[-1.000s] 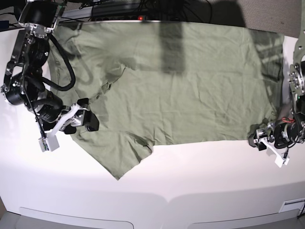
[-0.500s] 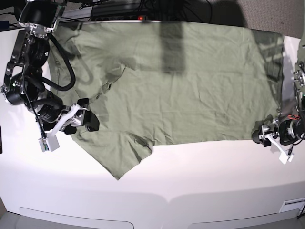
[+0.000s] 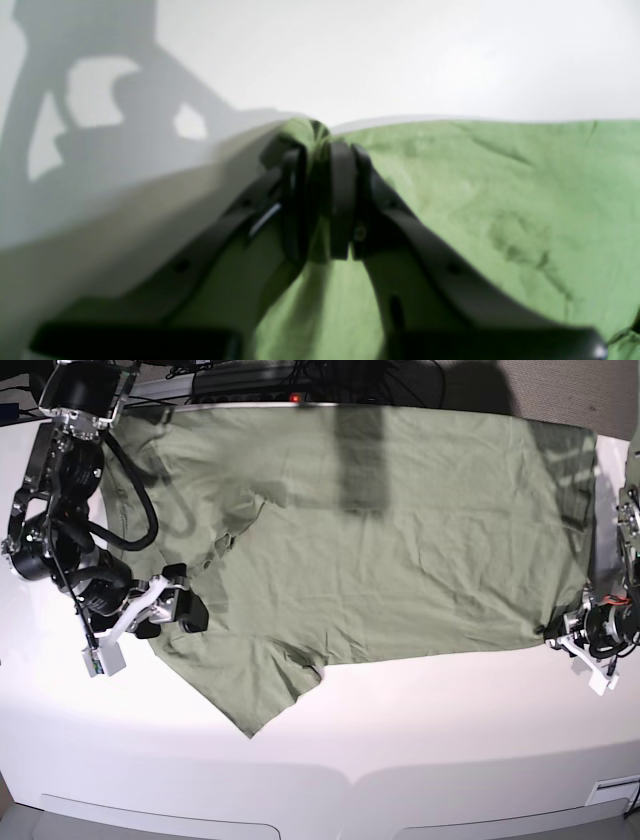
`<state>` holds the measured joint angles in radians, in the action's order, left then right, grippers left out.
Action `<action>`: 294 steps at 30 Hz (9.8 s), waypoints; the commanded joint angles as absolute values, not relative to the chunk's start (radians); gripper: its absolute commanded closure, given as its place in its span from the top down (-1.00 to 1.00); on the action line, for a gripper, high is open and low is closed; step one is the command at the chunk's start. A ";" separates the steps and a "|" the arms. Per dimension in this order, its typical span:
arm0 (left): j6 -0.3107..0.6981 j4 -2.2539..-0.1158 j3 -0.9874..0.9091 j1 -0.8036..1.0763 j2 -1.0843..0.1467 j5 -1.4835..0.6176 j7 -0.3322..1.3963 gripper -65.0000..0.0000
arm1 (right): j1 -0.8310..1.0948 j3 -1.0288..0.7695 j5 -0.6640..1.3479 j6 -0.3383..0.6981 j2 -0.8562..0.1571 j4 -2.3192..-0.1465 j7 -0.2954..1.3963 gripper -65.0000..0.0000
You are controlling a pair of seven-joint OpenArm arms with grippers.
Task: Fold the T-shirt properly
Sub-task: 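Lower the right gripper to the hem corner and grasp it, then lift the hem with both grippers and fold it over toward the collar, then pull the folded shirt toward the robot with both grippers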
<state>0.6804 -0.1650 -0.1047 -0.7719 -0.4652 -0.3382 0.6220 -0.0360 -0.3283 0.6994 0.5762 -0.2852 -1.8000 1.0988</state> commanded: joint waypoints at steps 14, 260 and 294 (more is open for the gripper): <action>0.678 -0.171 -0.104 -0.799 -0.474 -0.413 0.569 -1.00 | -0.106 -0.334 0.359 0.566 -0.296 -1.764 0.860 0.45; 0.576 -1.324 -0.355 0.031 -0.413 -0.786 1.077 -1.00 | -0.501 -0.155 0.441 0.684 -0.374 -0.806 0.963 0.39; 0.576 -1.324 -0.355 0.031 -0.413 -0.786 1.084 -1.00 | -0.368 -0.017 0.760 0.698 -0.380 -1.366 1.335 -1.00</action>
